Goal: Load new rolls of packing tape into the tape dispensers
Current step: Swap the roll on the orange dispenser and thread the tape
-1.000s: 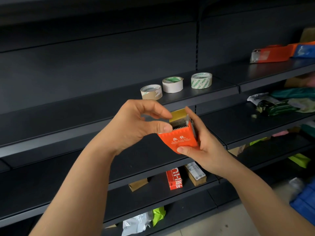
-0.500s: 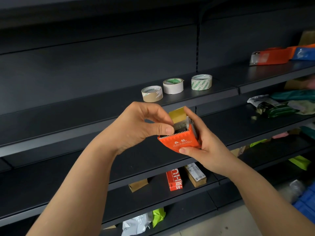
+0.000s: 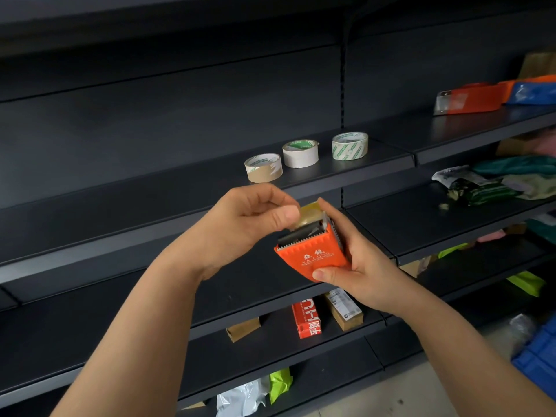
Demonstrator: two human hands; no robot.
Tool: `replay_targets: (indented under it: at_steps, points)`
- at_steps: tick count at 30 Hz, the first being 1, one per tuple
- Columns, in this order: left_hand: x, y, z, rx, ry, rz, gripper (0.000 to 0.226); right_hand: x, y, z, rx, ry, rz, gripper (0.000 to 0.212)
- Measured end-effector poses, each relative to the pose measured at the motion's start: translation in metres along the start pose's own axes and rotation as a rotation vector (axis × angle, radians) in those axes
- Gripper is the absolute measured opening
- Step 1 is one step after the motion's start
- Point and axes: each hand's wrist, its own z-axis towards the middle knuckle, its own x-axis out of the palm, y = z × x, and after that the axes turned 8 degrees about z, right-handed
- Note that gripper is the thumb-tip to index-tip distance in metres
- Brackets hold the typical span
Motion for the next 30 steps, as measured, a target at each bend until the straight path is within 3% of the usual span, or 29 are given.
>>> replay_targets:
  at_steps: [4,7,9,14,18,23,27,30]
  points:
    - [0.001,0.003,0.003,-0.016,0.035,-0.014,0.038,-0.002,-0.001,-0.002,0.006,0.011,-0.001,0.095]
    - [0.004,0.002,0.005,-0.025,-0.001,-0.036,0.020,-0.004,-0.001,-0.002,0.012,0.034,0.006,0.095]
    - [0.007,0.002,0.006,-0.011,-0.072,0.074,0.001,-0.004,-0.001,-0.001,0.025,0.046,0.029,0.094]
    - [0.023,0.000,0.010,0.010,-0.305,0.310,0.016,0.000,-0.007,-0.001,0.041,0.010,0.211,0.083]
    - [0.033,-0.002,0.012,-0.015,-0.328,0.412,0.018,0.009,-0.011,-0.004,0.134,0.060,0.346,0.079]
    - [0.018,0.004,0.018,-0.133,-0.218,0.155,0.020,0.008,-0.011,0.000,0.184,0.119,0.290,0.082]
    - [-0.011,-0.010,0.023,-0.070,-0.429,-0.030,0.024,0.002,-0.019,-0.004,0.221,0.117,0.228,0.079]
    - [-0.031,-0.016,0.027,-0.040,-0.494,0.016,0.022,0.008,-0.029,-0.010,0.278,0.108,0.271,0.079]
